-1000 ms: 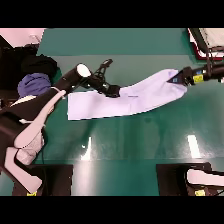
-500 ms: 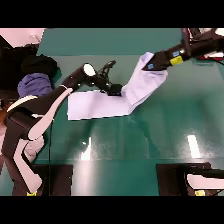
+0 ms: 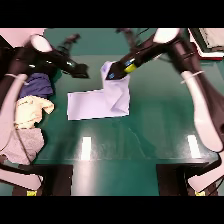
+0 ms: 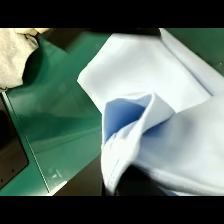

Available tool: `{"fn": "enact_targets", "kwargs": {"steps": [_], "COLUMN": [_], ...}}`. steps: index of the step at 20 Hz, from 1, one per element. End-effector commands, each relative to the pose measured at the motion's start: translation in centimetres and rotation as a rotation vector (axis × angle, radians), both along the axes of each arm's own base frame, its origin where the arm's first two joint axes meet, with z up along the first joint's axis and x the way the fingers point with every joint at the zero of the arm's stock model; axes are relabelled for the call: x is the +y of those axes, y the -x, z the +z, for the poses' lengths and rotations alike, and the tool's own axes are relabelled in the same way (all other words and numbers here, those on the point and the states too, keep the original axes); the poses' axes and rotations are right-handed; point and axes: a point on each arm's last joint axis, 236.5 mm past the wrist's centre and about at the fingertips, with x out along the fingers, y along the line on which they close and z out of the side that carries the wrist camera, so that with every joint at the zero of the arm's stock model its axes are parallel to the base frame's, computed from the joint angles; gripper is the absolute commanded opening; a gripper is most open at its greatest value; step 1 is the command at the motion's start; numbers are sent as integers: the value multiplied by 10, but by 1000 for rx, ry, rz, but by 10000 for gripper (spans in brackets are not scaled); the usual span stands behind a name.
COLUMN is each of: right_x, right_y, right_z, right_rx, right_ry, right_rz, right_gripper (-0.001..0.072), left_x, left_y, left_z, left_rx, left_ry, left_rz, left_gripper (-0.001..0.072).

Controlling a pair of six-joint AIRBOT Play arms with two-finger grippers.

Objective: Fold the shirts.

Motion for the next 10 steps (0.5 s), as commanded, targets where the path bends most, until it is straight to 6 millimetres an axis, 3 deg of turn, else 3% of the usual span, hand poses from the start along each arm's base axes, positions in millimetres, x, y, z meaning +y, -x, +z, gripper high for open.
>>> {"fn": "enact_targets", "kwargs": {"steps": [1, 2, 3, 5, 7, 8, 10], "right_x": [65, 85, 108, 149, 156, 144, 96], "right_y": [7, 9, 15, 29, 37, 38, 29], "right_z": [-41, -48, -54, -54, -50, -52, -68], "right_rx": [-47, -73, -93, -138, -161, -157, -138], "right_ry": [-24, -40, -65, -135, -143, -114, 9], "right_rz": [63, 83, 109, 148, 158, 158, 129], "right_gripper": [23, 72, 276, 556, 575, 573, 573], "left_x": [75, 85, 91, 97, 100, 100, 99], "left_y": [15, 16, 17, 19, 21, 24, 32], "left_z": [46, 60, 69, 83, 87, 86, 82], "left_rx": [-71, -99, -120, -159, -167, -158, -126], "left_ry": [-113, -110, -108, -105, -119, -122, -129], "left_rz": [93, 116, 134, 151, 151, 147, 132], "left_gripper": [19, 20, 20, 20, 20, 20, 20]}}
